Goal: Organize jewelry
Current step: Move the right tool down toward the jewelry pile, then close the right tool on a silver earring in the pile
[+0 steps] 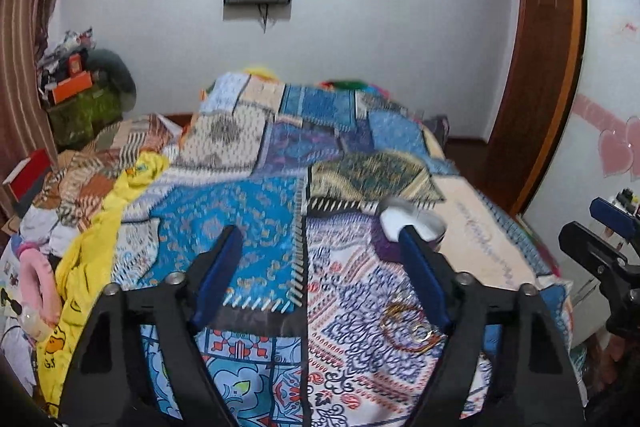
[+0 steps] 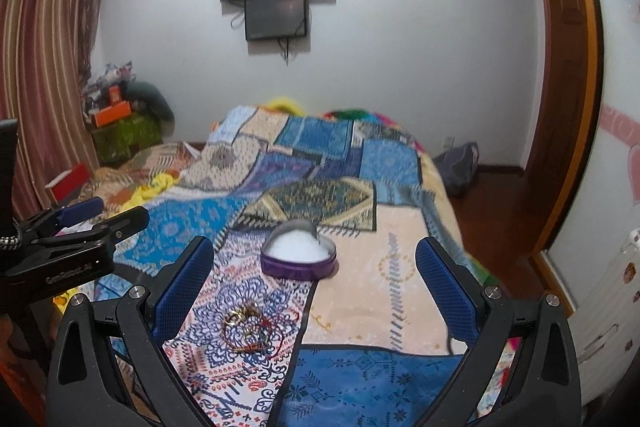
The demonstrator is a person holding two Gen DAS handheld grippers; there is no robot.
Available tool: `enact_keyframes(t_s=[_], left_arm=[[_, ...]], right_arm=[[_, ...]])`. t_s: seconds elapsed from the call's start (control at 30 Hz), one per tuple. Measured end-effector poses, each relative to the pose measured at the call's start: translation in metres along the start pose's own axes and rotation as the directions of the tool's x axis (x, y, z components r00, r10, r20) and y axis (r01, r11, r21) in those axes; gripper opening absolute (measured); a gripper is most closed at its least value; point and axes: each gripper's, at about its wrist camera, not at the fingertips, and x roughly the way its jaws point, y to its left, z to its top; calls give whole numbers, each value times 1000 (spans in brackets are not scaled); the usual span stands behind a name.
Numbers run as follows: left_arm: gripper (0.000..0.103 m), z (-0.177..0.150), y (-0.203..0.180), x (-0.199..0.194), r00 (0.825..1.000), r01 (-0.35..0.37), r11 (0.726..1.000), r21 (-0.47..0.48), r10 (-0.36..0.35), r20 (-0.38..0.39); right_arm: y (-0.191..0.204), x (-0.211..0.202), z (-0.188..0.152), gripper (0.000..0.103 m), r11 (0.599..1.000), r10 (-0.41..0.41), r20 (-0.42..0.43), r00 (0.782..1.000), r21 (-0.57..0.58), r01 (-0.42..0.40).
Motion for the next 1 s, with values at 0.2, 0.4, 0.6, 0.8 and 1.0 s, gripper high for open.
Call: enact_keyframes(t_s=[0.2,0.4,0.6,0.8,1.0], left_arm=[[60,-15,6,38,989,39,999,-6,-39,-140],[59,-31,-1,62,973,79,996,32,-71,-218],[59,-42,-12,76,952,143,988,55,-122,-280],[54,-49,-27,82,925,232,970,76,-195,-327],[42,-57,-41,92,899,275,955,109,-215,-382]], right_arm=[[-5,33,-15,74,1000,17,-120,993,-9,-18],[-5,57,-33,58,997,76,-227,971,-5,-79],[1,72,-41,57,991,123,-294,948,-15,-133],[-1,85,-42,56,989,134,-315,939,-18,-147],[-6,87,-42,55,989,137,-324,936,-5,-147]])
